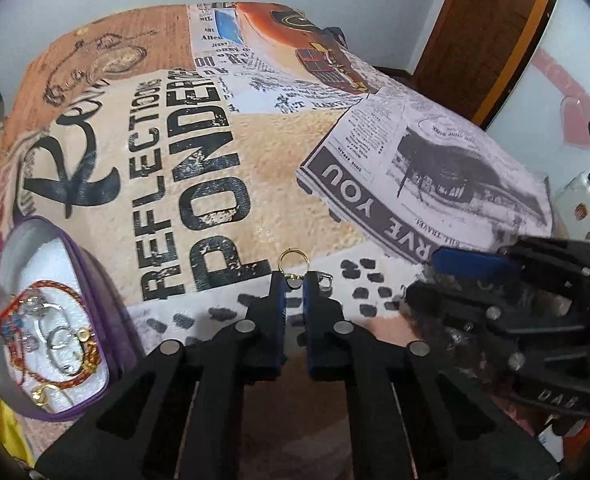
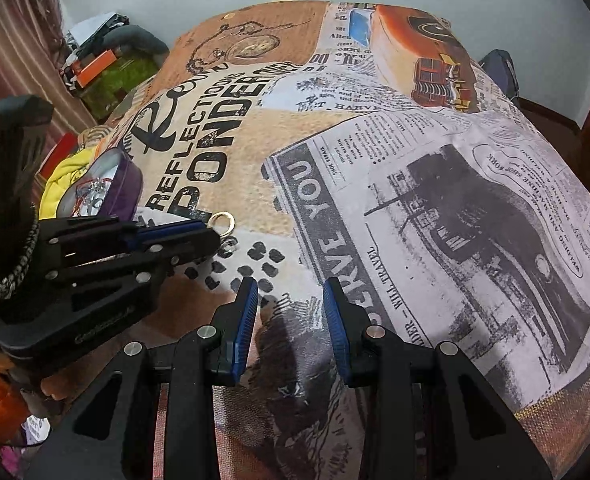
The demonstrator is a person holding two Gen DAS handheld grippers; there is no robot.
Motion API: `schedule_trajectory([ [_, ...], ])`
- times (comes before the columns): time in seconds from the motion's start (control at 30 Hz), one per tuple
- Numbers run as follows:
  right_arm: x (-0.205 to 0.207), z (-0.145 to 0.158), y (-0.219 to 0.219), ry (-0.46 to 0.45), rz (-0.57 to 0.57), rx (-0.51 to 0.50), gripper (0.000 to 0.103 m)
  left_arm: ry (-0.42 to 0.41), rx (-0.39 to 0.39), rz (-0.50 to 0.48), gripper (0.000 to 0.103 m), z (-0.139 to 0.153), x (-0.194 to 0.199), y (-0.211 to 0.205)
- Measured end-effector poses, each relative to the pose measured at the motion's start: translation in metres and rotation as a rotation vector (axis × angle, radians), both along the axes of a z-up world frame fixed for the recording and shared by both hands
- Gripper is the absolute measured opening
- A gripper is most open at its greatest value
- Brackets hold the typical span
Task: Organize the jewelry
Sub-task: 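Grasp a small gold ring with the left tool while the right tool grasps a silver earring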
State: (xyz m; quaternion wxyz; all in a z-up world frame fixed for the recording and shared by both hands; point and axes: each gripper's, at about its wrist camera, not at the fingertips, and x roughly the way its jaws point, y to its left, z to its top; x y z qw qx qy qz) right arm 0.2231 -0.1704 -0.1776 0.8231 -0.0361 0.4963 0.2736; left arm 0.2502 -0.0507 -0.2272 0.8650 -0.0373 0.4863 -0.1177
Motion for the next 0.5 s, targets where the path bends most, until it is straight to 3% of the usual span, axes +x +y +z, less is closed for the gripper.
schedule_trajectory([
  [0.2, 0.001, 0.001, 0.012, -0.006, 0.034, -0.003, 0.031, -0.035, -0.018, 0.051, 0.0, 0.013, -0.01, 0.015],
  [0.5, 0.011, -0.011, 0.043, 0.0, 0.098, -0.014, 0.031, -0.099, 0.058, 0.039, 0.0, 0.035, -0.027, 0.024],
])
